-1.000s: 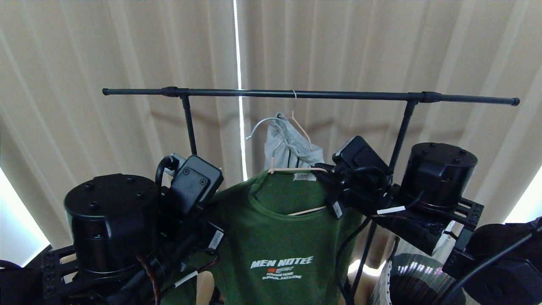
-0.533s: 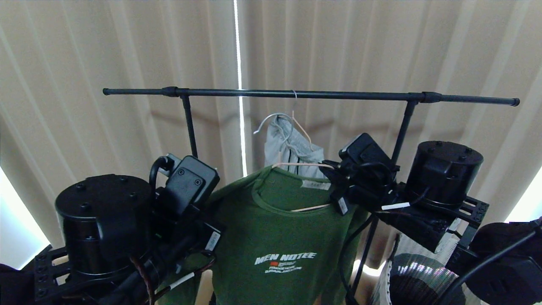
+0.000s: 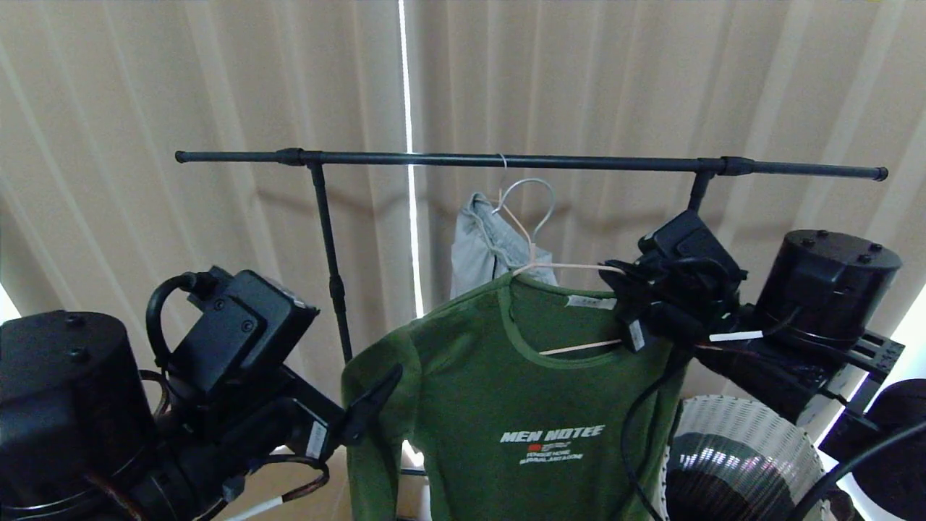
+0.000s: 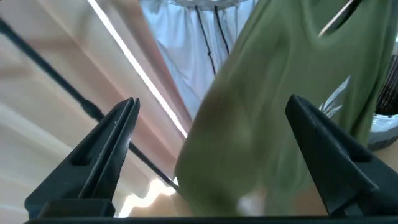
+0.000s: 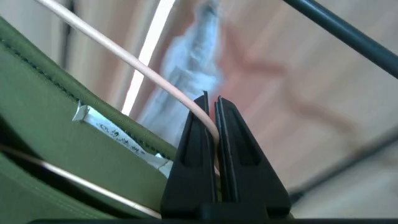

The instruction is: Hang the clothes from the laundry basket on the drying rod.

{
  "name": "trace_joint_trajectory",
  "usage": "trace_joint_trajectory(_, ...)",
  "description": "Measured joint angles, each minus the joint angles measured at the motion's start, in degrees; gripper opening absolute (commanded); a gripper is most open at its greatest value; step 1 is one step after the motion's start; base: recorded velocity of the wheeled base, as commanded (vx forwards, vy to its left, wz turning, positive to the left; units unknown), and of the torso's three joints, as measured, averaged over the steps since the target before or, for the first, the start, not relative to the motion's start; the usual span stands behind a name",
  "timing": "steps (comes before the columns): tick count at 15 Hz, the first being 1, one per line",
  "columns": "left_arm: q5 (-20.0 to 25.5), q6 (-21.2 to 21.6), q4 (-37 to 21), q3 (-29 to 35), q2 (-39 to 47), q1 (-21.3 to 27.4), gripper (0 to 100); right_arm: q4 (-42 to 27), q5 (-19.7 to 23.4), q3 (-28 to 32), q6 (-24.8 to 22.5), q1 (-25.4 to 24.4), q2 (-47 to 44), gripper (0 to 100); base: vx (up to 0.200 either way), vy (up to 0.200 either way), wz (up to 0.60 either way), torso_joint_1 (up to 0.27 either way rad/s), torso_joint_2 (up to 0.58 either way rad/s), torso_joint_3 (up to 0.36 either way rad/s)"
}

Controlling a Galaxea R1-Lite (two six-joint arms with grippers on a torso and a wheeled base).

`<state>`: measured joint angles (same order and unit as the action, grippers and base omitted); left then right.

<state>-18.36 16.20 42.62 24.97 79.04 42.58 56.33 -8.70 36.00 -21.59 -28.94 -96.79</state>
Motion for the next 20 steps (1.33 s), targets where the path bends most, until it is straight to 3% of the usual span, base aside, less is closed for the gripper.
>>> trace_joint_trajectory(4, 0.62, -0.04, 0.02, -4.66, -0.94, -4.33, 100, 0.10, 0.23, -3.10, 0.33, 3.80, 5.34, 0, 0.000, 0.000, 0.00, 0.000, 0.00, 0.000)
trace_joint_trajectory(10, 1.89, -0.02, 0.16, -5.40, 2.62, -3.95, 100, 0.18, 0.50, -5.38, 0.73, 3.72, 10.25, 0, 0.000, 0.000, 0.00, 0.000, 0.00, 0.000)
trace_joint_trajectory(13, 5.56, -0.74, 0.44, -3.75, 4.25, -3.94, 100, 0.16, 0.55, -5.63, 0.95, 2.40, 11.07, 0, 0.000, 0.000, 0.00, 0.000, 0.00, 0.000)
trace_joint_trajectory(14, 6.02, -0.90, 1.30, -3.41, 4.67, -3.94, 0, 0.16, 0.52, -5.72, 0.95, 2.10, 11.24, 0, 0.000, 0.000, 0.00, 0.000, 0.00, 0.000)
trace_joint_trajectory(20, 5.91, -0.72, 4.53, -3.85, 6.84, -4.96, 0, 0.07, 0.23, -5.52, 0.96, 1.94, 11.59, 0, 0.000, 0.000, 0.00, 0.000, 0.00, 0.000)
